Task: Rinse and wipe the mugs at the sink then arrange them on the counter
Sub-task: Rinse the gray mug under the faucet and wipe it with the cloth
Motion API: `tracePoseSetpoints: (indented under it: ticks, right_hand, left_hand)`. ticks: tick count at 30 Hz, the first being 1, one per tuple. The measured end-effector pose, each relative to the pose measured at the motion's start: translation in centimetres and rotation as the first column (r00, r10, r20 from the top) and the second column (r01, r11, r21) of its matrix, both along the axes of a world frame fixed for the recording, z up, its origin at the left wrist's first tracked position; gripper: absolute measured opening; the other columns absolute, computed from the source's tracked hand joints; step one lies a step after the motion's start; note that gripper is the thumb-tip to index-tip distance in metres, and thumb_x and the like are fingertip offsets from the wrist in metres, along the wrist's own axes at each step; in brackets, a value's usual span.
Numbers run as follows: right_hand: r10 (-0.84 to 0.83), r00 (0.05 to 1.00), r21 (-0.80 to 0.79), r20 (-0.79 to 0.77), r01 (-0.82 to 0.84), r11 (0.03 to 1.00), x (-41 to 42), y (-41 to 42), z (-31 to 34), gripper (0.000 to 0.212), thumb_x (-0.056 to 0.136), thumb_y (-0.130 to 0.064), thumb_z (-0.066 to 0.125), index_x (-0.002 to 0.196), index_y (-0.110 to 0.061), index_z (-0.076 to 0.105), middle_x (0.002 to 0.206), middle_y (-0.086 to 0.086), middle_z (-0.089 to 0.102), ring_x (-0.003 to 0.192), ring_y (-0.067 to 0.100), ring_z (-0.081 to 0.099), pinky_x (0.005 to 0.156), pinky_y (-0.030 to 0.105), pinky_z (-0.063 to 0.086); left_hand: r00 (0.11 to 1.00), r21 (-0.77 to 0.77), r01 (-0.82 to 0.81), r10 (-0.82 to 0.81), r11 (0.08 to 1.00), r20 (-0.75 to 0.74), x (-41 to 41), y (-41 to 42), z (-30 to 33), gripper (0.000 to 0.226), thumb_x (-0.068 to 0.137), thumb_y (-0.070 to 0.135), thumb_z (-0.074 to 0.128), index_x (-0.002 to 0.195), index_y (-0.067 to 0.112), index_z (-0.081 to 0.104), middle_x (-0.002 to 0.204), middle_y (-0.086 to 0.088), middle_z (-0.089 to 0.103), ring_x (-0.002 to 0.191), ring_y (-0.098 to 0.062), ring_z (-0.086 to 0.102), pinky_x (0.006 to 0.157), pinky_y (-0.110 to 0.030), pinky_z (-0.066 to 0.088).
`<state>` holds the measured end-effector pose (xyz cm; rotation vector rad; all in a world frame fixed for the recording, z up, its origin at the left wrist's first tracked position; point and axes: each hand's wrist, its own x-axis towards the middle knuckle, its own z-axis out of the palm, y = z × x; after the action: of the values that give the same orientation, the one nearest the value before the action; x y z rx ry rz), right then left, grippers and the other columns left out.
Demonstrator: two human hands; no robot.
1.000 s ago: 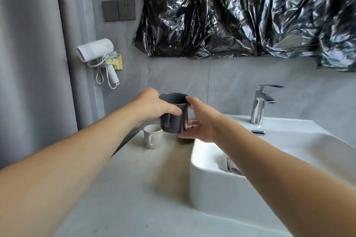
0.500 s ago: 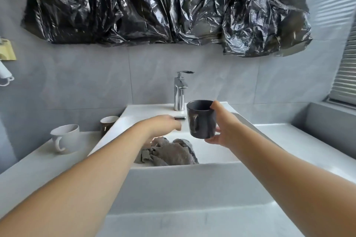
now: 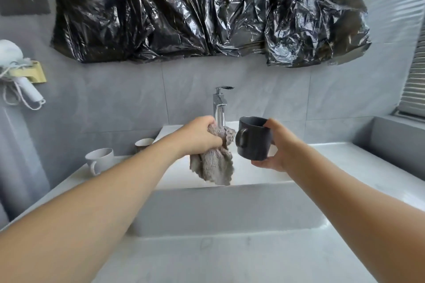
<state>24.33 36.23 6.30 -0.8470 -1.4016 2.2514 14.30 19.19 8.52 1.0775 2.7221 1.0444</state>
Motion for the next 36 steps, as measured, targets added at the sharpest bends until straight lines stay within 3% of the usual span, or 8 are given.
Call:
tracePoseSetpoints:
  ticks: [6,10,14,17,22,27,32,36]
  right_hand:
    - [-0.019,1.000,0.036,-0.016,0.020,0.999,3.8,-3.2,1.6,0.031,0.090,-0.034,0.059,0.116,-0.021,0.051,0.100,0.005,0.056,0.088,0.035,0.058,0.095,0.057,0.049]
    - [0.022,0.999,0.081,0.046,-0.025,0.996,4.9,-4.0,0.6,0.016,0.093,-0.034,0.055,0.093,-0.018,0.053,0.086,0.004,0.056,0.075,0.027,0.057,0.089,0.050,0.049]
    - [0.073,0.995,0.055,0.075,-0.077,0.996,2.1,-2.1,-0.9,0.015,0.092,-0.030,0.056,0.099,-0.017,0.054,0.090,0.005,0.061,0.077,0.028,0.062,0.074,0.046,0.055]
    - [0.113,0.989,0.001,0.098,-0.114,0.994,-2.9,0.4,-2.5,0.042,0.084,-0.034,0.063,0.122,-0.017,0.056,0.112,0.014,0.066,0.094,0.032,0.068,0.073,0.046,0.058]
    - [0.199,0.963,0.053,0.183,-0.211,0.976,-8.4,3.4,-2.0,0.021,0.088,-0.030,0.060,0.105,-0.018,0.061,0.100,0.011,0.066,0.090,0.027,0.066,0.079,0.044,0.057]
    - [0.172,0.938,0.049,0.301,-0.195,0.980,-9.2,3.4,3.1,0.016,0.089,-0.024,0.060,0.103,-0.017,0.063,0.100,0.008,0.064,0.087,0.024,0.064,0.073,0.039,0.056]
    - [0.168,0.905,0.019,0.390,-0.191,0.981,-8.5,2.6,6.8,0.006,0.089,-0.016,0.060,0.088,-0.016,0.066,0.065,-0.001,0.051,0.055,0.014,0.051,0.075,0.038,0.048]
    - [0.140,0.917,-0.081,0.373,-0.119,0.990,-9.4,2.8,5.5,0.007,0.089,-0.018,0.060,0.085,-0.017,0.066,0.067,-0.001,0.055,0.064,0.018,0.051,0.075,0.038,0.046]
  left_hand:
    - [0.974,-0.175,0.189,-0.208,0.966,-0.092,9.4,-6.5,-4.8,0.024,0.077,0.019,0.064,0.092,0.032,0.050,0.076,0.011,0.055,0.066,-0.004,0.053,0.056,-0.018,0.039]
    - [0.927,-0.635,0.276,-0.375,0.721,-0.022,11.0,-7.7,-13.1,0.033,0.082,0.024,0.061,0.114,0.025,0.054,0.117,0.003,0.053,0.104,-0.022,0.057,0.087,-0.037,0.050]
    - [0.924,-0.700,0.362,-0.337,0.616,0.182,9.3,-5.4,-9.0,0.054,0.082,0.037,0.072,0.131,0.032,0.051,0.128,0.009,0.055,0.110,-0.018,0.059,0.094,-0.034,0.051]
    - [0.906,-0.744,0.416,-0.311,0.523,0.287,5.2,-2.3,-3.8,0.034,0.089,0.034,0.065,0.122,0.028,0.060,0.119,0.001,0.067,0.104,-0.021,0.067,0.091,-0.037,0.056]
    - [0.925,-0.582,0.361,-0.200,0.729,0.324,-1.7,1.1,2.6,0.014,0.093,0.028,0.055,0.101,0.028,0.066,0.079,0.017,0.069,0.074,-0.011,0.069,0.067,-0.026,0.051]
    - [0.986,-0.483,0.157,-0.108,0.862,0.127,-7.4,3.2,9.5,0.019,0.094,0.026,0.050,0.107,0.030,0.063,0.109,0.011,0.062,0.097,-0.014,0.059,0.082,-0.032,0.052]
    - [0.995,-0.427,0.089,-0.060,0.900,0.082,-11.6,4.8,15.3,0.014,0.091,0.027,0.050,0.100,0.032,0.059,0.111,0.008,0.065,0.098,-0.018,0.061,0.085,-0.036,0.052]
    - [0.997,-0.365,0.068,-0.053,0.928,0.050,-14.4,7.4,15.4,0.029,0.090,0.023,0.050,0.118,0.025,0.058,0.118,0.003,0.063,0.105,-0.023,0.060,0.090,-0.038,0.050]
